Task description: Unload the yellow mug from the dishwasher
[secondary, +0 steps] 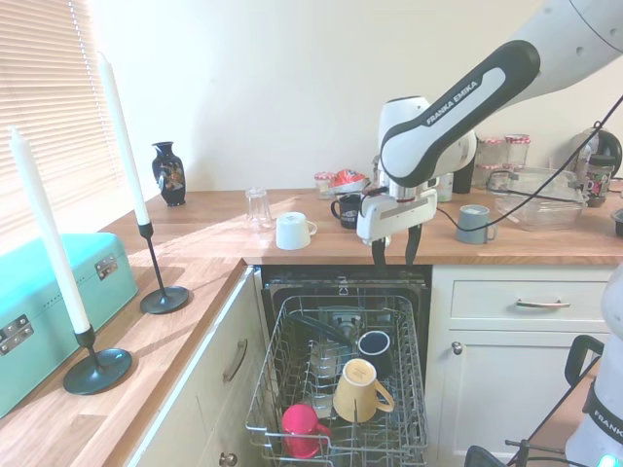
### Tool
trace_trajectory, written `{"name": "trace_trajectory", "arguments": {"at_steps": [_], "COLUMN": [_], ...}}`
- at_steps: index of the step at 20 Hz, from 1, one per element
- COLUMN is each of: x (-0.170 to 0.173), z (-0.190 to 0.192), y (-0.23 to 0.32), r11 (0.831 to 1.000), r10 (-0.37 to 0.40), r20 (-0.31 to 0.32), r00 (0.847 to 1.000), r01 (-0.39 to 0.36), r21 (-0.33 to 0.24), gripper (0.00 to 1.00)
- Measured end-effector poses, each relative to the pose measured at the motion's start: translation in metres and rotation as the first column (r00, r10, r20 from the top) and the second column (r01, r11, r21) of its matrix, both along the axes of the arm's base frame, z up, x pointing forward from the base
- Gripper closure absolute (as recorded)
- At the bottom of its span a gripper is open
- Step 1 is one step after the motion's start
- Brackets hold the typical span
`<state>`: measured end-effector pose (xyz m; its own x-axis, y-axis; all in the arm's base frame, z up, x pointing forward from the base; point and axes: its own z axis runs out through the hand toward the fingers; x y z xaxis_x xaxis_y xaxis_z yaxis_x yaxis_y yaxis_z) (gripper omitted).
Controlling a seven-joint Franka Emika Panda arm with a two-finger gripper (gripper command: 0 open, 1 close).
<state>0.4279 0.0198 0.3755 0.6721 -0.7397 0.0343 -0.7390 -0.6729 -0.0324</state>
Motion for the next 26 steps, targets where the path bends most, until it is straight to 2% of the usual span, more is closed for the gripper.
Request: {"name": "trace_trajectory", "arguments": {"at_steps": [8, 15, 21, 26], "x": [0.004, -0.003, -0.012, -0.025], "z": [-0.015, -0.090, -0.132, -0.174], "y": [-0.001, 0.019, 0.053, 0.078], "r11": [0.999, 0.997, 0.986, 0.978], "r10": [0.011, 0.078, 0.160, 0.167], "r20": [0.011, -0.028, -0.045, -0.061], "r00": [1.000, 0.997, 0.986, 0.984], "r01": [-0.010, -0.078, -0.162, -0.173], "r21": [-0.036, -0.027, -0.041, -0.114], "gripper": [0.00, 0.00, 0.00, 0.00]}}
